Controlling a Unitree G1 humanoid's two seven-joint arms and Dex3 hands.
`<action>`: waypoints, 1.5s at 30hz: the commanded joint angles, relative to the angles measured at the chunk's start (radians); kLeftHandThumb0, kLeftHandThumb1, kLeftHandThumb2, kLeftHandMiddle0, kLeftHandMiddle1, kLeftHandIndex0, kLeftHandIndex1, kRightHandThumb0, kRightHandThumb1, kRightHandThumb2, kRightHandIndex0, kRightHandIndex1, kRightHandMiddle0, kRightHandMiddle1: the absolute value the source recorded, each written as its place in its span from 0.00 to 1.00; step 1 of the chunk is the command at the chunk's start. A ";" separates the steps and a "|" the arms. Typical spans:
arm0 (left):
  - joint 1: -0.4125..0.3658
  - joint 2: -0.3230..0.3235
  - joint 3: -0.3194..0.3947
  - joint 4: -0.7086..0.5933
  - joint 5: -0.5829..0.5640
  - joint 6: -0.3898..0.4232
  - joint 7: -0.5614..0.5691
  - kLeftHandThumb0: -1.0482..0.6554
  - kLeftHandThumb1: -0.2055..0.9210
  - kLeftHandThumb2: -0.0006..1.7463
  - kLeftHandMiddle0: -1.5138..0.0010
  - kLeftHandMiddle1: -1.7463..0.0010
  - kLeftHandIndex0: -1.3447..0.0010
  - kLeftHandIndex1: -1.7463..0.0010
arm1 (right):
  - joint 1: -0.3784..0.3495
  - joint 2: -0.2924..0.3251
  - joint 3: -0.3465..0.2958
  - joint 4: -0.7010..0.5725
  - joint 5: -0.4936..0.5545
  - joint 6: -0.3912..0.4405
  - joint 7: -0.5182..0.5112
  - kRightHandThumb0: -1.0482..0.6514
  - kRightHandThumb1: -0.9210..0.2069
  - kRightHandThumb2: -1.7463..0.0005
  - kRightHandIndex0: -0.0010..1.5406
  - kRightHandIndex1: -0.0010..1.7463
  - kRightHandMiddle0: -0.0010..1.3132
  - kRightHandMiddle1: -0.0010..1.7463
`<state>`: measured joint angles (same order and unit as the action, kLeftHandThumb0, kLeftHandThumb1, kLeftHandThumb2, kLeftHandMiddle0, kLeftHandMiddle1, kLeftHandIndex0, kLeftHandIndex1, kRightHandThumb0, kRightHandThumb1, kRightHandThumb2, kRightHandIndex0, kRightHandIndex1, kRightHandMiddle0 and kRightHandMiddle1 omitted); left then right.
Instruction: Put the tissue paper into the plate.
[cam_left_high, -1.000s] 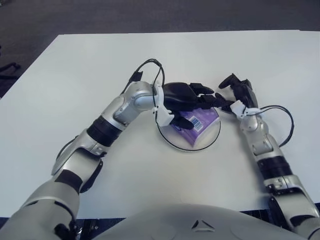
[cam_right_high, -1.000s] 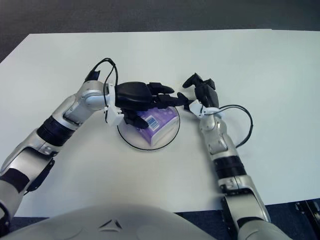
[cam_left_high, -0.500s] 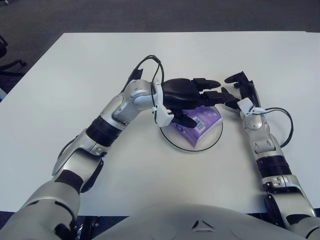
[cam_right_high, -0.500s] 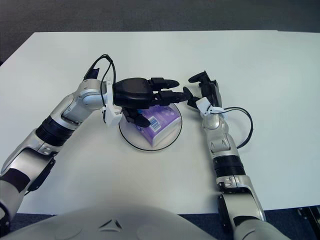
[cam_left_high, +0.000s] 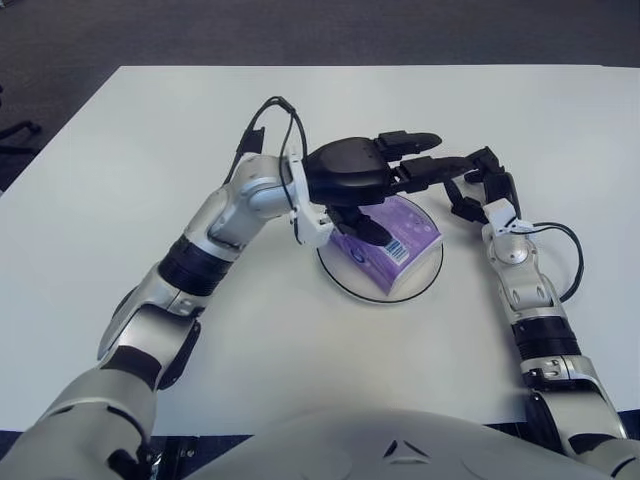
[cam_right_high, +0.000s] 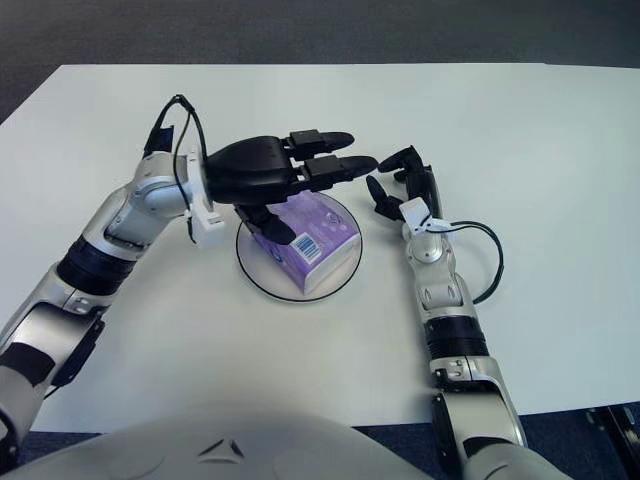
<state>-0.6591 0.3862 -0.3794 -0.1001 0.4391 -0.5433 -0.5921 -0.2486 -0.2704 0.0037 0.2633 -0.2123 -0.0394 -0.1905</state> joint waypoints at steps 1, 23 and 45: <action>0.027 0.033 0.044 -0.027 -0.021 0.025 0.010 0.00 1.00 0.49 0.88 0.97 1.00 0.94 | 0.180 0.090 0.028 0.093 0.023 0.006 0.004 0.61 0.19 0.54 0.19 0.96 0.22 0.96; 0.147 0.049 0.177 -0.005 0.137 0.010 0.303 0.09 1.00 0.58 0.71 0.82 1.00 0.59 | 0.089 0.082 -0.087 0.282 0.204 -0.213 0.166 0.33 0.54 0.24 0.83 1.00 0.48 1.00; 0.295 -0.098 0.368 0.096 -0.156 0.125 0.542 0.32 0.89 0.46 0.53 0.01 0.78 0.01 | 0.103 0.081 -0.106 0.249 0.251 -0.224 0.251 0.34 0.50 0.28 0.83 1.00 0.44 1.00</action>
<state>-0.3921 0.3028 -0.0602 -0.0131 0.3715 -0.4505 -0.0547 -0.3017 -0.2666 -0.1106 0.4385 0.0168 -0.2570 0.0532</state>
